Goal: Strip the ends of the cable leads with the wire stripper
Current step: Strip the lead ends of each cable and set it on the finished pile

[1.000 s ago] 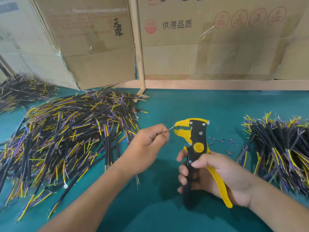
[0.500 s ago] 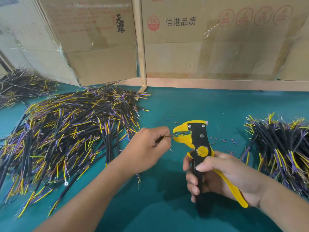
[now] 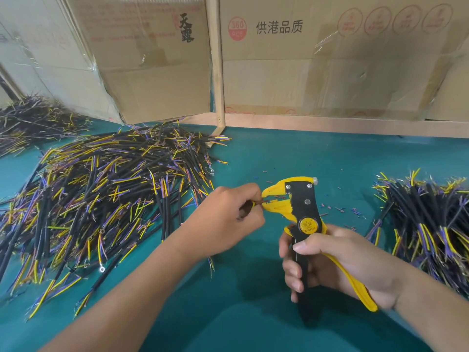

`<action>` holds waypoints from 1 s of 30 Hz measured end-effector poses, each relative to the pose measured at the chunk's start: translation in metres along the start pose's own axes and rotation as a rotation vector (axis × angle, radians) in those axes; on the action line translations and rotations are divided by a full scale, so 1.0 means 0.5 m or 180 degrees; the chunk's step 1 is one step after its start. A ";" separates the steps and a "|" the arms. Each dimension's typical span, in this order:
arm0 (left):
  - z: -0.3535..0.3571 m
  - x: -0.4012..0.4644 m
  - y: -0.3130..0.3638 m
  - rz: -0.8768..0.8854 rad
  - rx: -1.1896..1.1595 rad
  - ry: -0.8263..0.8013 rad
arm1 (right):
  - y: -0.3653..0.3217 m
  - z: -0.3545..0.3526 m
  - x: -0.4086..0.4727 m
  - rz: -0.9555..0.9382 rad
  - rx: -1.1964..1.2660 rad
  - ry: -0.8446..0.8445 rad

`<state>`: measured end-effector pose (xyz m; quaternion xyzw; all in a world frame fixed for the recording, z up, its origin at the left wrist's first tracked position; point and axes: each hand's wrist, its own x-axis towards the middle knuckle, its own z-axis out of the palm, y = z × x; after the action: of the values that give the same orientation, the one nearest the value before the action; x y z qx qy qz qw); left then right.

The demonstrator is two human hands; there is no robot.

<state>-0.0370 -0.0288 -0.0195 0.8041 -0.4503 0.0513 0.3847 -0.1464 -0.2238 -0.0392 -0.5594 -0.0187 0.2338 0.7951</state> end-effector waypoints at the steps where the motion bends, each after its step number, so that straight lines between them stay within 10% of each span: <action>1: -0.002 0.000 0.000 0.0005 -0.0002 -0.0004 | 0.000 0.002 0.000 0.0011 -0.0007 0.0022; 30: 0.031 0.005 -0.005 -0.0109 -0.0538 0.0751 | 0.003 0.010 0.008 -0.0148 0.0360 0.0163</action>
<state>-0.0377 -0.0397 -0.0307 0.7648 -0.3910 0.1007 0.5021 -0.1450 -0.2176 -0.0399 -0.5187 0.0019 0.2015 0.8308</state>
